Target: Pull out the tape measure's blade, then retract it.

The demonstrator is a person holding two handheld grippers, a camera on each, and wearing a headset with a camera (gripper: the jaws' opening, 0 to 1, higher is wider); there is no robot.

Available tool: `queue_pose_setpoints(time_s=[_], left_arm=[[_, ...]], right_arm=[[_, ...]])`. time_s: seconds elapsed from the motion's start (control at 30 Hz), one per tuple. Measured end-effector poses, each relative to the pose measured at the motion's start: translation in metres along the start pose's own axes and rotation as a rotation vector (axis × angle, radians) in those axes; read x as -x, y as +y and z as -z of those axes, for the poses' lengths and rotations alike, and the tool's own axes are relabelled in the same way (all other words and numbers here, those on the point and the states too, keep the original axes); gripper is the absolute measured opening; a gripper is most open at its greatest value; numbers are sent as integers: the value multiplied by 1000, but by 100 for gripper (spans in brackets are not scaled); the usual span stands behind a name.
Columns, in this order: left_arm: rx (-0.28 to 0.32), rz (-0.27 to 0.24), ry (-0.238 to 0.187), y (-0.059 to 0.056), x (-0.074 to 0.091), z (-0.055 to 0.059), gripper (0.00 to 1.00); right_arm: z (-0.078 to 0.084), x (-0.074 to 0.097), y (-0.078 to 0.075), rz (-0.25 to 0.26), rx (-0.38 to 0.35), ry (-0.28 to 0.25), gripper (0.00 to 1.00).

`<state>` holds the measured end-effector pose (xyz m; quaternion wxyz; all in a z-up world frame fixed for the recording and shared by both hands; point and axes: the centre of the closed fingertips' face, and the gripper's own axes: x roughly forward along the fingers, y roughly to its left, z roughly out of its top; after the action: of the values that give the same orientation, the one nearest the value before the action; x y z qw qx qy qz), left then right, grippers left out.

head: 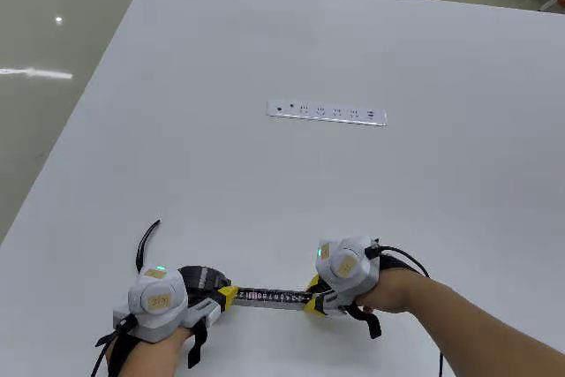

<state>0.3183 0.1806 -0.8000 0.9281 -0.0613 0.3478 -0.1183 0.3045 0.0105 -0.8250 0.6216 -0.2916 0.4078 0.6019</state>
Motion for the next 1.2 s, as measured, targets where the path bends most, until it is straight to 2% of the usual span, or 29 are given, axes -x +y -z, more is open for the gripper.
queue_pose_setpoints(time_s=[0.53,1.2], left_arm=[[-1,1,2,0,0,0,63],[4,1,2,0,-1,0,63]], right_arm=[[-3,-2,0,2,-17,-18,14],[-13,-8,2,2,0,-26,14]])
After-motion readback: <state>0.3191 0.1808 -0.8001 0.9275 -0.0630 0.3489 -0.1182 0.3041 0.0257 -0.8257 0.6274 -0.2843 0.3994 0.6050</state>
